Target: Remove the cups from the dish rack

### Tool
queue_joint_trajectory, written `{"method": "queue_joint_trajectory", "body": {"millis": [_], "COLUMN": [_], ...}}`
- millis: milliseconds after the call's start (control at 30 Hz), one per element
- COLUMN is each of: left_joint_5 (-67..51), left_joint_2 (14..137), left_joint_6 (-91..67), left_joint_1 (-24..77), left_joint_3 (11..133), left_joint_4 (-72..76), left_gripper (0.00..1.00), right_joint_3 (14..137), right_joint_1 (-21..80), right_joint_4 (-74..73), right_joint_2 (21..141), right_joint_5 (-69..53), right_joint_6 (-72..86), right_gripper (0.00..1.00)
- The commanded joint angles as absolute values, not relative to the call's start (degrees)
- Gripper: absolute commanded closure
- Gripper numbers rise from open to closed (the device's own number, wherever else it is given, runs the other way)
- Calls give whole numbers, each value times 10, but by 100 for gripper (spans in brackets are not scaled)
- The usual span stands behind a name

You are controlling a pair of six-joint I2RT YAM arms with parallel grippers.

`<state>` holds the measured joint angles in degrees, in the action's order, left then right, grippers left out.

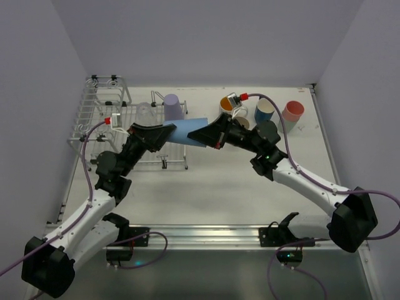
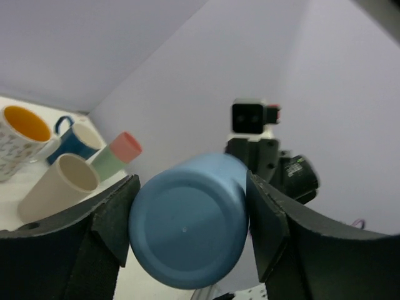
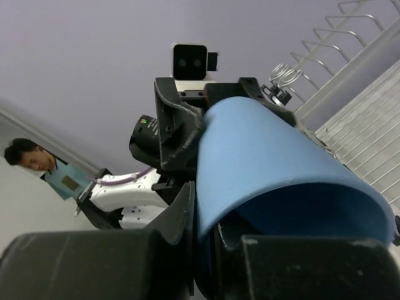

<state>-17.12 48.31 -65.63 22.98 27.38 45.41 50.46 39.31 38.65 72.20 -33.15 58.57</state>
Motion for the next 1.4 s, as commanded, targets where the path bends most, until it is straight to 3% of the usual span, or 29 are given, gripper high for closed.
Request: {"method": "queue_joint_trajectory", "body": {"millis": [0,100,167,367,500,600,967,1367], "left_joint_5": [-167,-129,-85,-40,-54,-51,-5,-24], "left_joint_2": [466,422,387,352,355,348,337,344], "left_joint_6": [-595,-509,-460,-275,-208,-179,-144,-134], "left_joint_1": [243,243,243,243,243,243,243,243], "left_joint_3": [283,324,365,465,490,482,403,377], "left_joint_4": [417,270,194,-93,-197,-246,-230,-202], "left_gripper": [22,5,1,0,0,0,0,0], "right_joint_3": [553,581,600,768,866,906,1061,1086], "right_joint_1": [395,394,392,338,279,246,236,250], "right_joint_4": [391,272,162,-172,-377,-453,-593,-603], "right_joint_2": [710,678,661,685,756,799,944,1013], "right_joint_5": [-302,-244,-201,-65,-13,35,45,35], "right_joint_6": [538,449,393,179,105,75,26,28], "right_gripper": [100,100,100,100,100,100,100,100]}}
